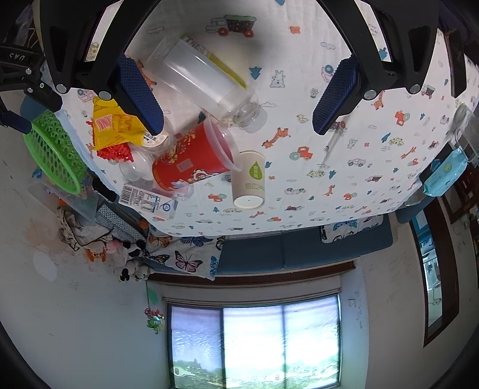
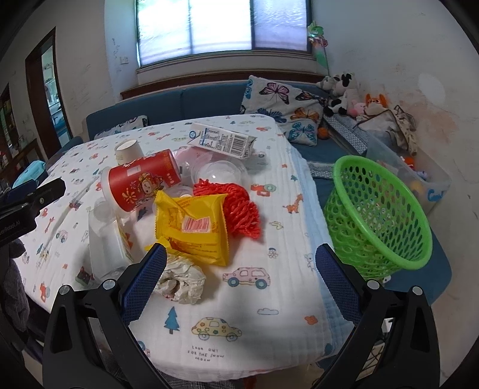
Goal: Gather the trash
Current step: 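Grasp the crumpled white tissue with the right gripper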
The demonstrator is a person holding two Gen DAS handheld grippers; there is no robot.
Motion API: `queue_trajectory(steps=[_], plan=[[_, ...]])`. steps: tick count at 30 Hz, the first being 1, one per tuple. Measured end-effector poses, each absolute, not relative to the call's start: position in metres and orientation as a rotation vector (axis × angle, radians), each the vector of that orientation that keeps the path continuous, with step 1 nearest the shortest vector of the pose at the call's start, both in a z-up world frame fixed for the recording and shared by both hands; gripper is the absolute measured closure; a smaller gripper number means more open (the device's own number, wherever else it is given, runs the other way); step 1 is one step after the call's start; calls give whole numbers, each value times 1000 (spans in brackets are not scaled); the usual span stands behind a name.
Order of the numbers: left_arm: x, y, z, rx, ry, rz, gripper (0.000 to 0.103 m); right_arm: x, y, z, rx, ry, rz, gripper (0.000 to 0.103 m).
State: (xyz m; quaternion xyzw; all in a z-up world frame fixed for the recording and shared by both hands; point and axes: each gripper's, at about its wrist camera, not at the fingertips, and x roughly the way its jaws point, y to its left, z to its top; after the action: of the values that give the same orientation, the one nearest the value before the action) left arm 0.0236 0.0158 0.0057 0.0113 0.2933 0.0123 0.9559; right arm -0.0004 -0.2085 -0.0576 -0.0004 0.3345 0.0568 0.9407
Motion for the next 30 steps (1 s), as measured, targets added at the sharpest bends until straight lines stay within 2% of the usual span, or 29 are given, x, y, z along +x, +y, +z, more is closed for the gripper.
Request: queue_trajectory(steps=[9,21,30], plan=[[25,22,-1,6,630,56,6,-1,-190,-77,-12,728,212,6],[32,26,-17,-36,704,89,6,12,-175,-112,30,819,319,13],[41,21,-30,-71,773,98,6,24,-163,-123,46,844,372,25]])
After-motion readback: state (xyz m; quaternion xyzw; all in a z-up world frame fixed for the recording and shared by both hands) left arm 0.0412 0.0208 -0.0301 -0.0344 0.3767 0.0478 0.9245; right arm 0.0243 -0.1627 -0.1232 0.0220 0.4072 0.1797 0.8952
